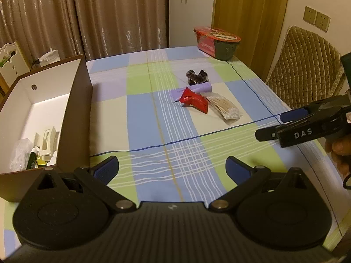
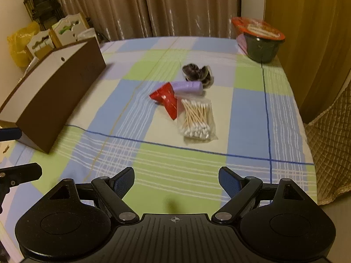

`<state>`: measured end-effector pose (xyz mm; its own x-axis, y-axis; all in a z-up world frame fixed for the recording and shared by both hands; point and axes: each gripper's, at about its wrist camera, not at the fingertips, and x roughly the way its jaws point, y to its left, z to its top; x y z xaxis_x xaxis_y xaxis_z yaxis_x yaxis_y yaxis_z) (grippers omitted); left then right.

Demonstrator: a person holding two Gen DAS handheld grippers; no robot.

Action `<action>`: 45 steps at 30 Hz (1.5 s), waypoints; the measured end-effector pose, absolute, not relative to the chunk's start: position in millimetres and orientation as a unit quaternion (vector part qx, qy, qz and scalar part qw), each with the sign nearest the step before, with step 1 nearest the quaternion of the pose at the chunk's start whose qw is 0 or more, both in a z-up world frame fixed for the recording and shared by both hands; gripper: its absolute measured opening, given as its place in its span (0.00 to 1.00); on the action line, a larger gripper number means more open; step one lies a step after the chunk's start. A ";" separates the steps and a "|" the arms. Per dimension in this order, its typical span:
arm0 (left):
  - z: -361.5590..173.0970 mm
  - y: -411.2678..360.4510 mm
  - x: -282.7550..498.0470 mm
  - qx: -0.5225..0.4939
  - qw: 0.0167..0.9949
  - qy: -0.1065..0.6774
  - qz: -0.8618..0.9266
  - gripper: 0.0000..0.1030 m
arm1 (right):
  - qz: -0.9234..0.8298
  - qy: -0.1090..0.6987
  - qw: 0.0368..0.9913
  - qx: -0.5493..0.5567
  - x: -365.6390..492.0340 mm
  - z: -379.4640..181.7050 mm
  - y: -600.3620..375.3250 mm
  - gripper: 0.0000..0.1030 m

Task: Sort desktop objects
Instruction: 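Move both grippers back over the remaining table items, then grasp the cotton-swab bag with the right gripper while the left gripper grasps the red candy packet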

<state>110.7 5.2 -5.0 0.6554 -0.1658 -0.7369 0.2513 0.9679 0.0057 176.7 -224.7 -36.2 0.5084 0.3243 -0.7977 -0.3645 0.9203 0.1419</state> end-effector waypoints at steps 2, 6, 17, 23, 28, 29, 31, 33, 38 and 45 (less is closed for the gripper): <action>-7.8 4.0 113.7 0.048 0.905 0.406 -0.117 0.99 | 0.196 0.456 0.868 -0.022 178.6 -37.5 -225.2 0.84; -11.6 0.6 119.8 0.047 0.902 0.411 -0.123 0.99 | 0.192 0.457 0.868 -0.022 184.6 -38.6 -227.6 0.84; -18.9 1.4 146.0 0.053 0.898 0.420 -0.120 0.99 | 0.201 0.445 0.871 -0.055 229.2 -50.8 -216.0 0.84; -22.8 2.6 159.9 0.057 0.896 0.424 -0.116 0.99 | 0.209 0.444 0.869 -0.056 269.9 -70.8 -208.8 0.66; -25.8 5.7 167.2 0.049 0.895 0.429 -0.109 0.99 | 0.217 0.455 0.862 -0.060 294.9 -89.7 -206.3 0.62; -26.8 5.9 168.3 0.047 0.895 0.430 -0.108 0.99 | 0.218 0.458 0.860 -0.060 298.9 -93.3 -206.0 0.62; -28.6 5.7 170.4 0.045 0.894 0.432 -0.108 0.99 | 0.220 0.460 0.858 -0.062 302.9 -97.3 -205.5 0.62; -30.5 4.6 172.6 0.044 0.894 0.434 -0.108 0.99 | 0.220 0.462 0.857 -0.062 306.5 -100.9 -205.3 0.49; -35.1 0.5 179.0 0.044 0.891 0.438 -0.111 0.99 | 0.214 0.463 0.858 -0.062 308.6 -102.7 -206.2 0.27; -39.5 -11.5 200.6 0.050 0.892 0.431 -0.127 0.99 | 0.207 0.450 0.867 -0.053 296.2 -88.8 -219.1 0.19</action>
<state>200.6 -11.5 -39.5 0.5957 -0.1840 -0.7818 0.2700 0.9626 -0.0208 296.2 -219.1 -88.8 0.5088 0.3108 -0.8028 -0.4065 0.9088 0.0942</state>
